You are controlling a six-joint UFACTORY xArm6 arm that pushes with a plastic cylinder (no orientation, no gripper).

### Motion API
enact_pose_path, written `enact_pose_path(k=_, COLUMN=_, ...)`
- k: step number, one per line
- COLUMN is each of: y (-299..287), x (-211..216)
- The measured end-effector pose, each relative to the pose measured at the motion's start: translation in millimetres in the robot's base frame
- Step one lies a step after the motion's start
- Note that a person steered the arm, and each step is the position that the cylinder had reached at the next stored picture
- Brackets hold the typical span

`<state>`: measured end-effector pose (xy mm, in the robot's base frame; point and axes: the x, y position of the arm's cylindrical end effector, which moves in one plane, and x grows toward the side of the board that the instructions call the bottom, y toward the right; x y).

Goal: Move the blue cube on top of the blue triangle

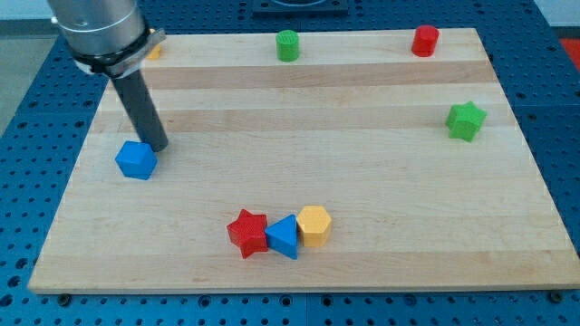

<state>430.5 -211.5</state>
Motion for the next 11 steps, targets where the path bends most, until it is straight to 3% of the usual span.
enact_pose_path(k=2, y=-91.8, x=6.6)
enact_pose_path(k=7, y=3.3, x=44.4)
enact_pose_path(k=11, y=114.8, x=63.9)
